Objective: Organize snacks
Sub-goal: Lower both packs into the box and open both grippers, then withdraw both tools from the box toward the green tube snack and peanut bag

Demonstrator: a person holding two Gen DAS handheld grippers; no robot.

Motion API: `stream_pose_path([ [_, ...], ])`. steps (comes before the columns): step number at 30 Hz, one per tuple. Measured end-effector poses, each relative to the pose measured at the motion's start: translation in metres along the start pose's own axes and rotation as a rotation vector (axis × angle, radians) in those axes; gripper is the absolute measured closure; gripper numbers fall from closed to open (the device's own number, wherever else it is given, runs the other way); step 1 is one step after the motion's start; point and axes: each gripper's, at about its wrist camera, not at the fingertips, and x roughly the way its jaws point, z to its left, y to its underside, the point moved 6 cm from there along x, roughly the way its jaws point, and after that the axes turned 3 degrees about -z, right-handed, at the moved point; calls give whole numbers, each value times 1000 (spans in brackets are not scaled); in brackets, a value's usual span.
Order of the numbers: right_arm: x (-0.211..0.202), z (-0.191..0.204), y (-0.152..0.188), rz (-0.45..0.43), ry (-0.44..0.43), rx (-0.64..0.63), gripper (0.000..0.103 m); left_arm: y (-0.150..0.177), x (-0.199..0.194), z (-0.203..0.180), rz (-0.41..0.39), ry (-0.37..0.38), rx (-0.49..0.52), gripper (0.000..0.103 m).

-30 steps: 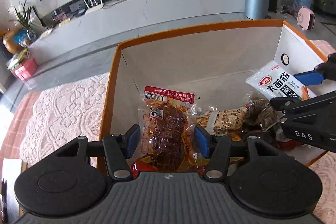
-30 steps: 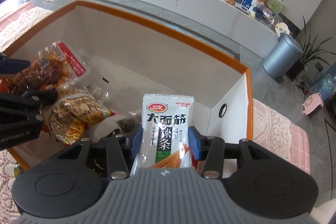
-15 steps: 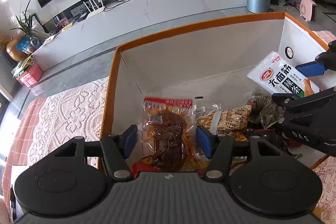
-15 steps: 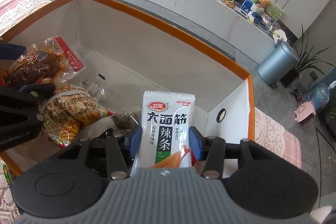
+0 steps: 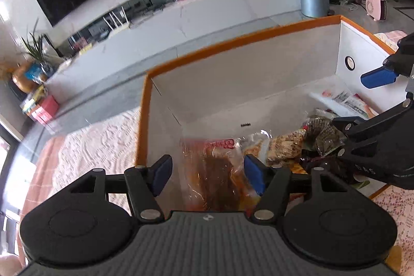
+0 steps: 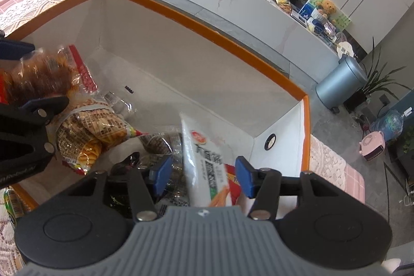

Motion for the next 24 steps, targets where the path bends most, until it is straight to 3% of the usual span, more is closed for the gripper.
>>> stream_pose_path([
  [7, -16, -1, -3, -15, 8, -8, 40, -7, -16, 2, -36, -19, 14, 25],
  [12, -32, -4, -5, -31, 20, -6, 22, -9, -32, 5, -57, -35, 15, 21],
  [18, -58, -7, -3, -55, 34, -14, 9, -7, -60, 16, -87, -45, -47, 21],
  [24, -91, -8, 13, -82, 37, -12, 6, 4, -91, 26, -127, -24, -105, 18],
])
